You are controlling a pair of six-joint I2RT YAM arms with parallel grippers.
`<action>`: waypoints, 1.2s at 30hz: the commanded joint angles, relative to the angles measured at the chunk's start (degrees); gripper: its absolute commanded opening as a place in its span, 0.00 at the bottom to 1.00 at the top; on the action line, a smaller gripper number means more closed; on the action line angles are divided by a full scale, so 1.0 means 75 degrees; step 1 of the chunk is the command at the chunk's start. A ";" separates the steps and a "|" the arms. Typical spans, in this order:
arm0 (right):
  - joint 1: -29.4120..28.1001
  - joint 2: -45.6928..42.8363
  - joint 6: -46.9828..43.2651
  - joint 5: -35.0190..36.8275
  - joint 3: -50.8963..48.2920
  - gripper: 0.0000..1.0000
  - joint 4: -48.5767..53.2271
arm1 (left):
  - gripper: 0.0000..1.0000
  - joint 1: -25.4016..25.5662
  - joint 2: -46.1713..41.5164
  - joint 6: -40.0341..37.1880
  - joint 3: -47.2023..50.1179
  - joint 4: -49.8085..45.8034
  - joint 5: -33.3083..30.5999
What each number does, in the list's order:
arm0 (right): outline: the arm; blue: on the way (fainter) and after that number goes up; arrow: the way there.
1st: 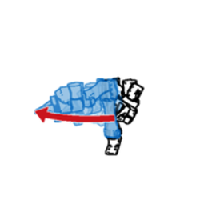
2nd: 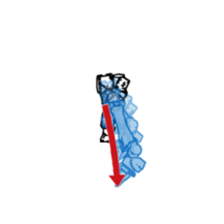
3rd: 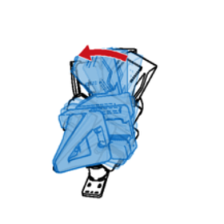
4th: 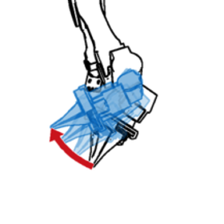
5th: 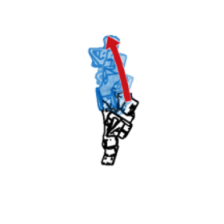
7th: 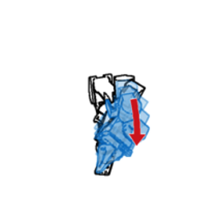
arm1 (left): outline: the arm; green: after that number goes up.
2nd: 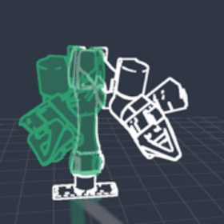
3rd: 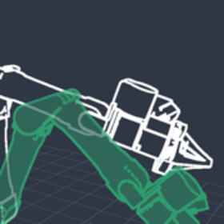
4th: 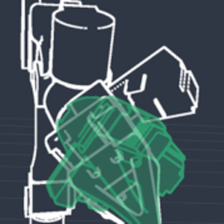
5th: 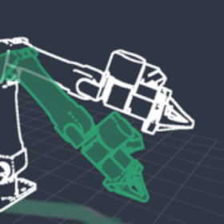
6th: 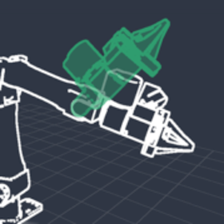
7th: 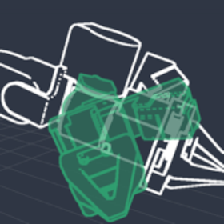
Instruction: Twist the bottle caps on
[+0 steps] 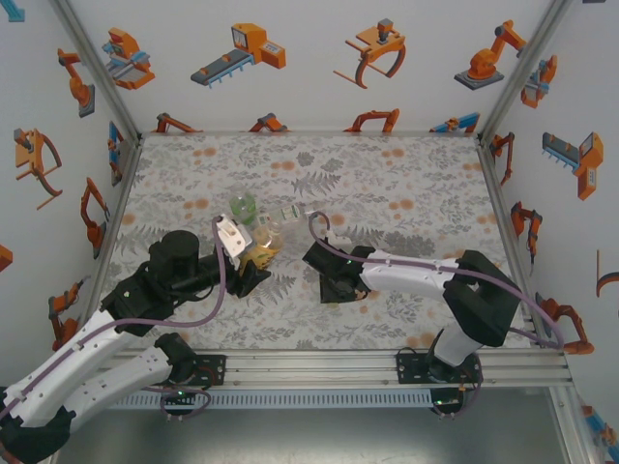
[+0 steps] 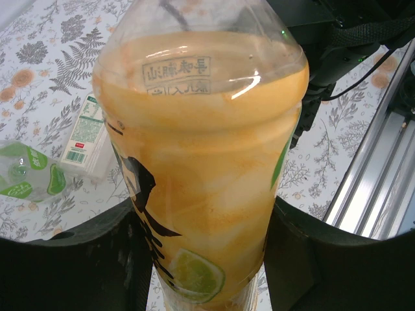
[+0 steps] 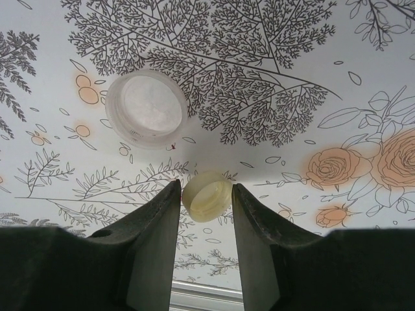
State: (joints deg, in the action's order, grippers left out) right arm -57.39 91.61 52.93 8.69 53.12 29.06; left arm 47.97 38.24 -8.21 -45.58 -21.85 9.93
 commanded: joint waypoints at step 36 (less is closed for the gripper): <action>0.3690 -0.2240 -0.0530 -0.1745 -0.2580 0.40 -0.1021 | 0.00 -0.0091 0.0124 0.0084 -0.0087 0.0146 0.0117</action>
State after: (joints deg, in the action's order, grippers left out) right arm -29.85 75.22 52.25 -9.69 31.66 11.33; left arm 47.57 39.31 -8.19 -45.60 -21.85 10.07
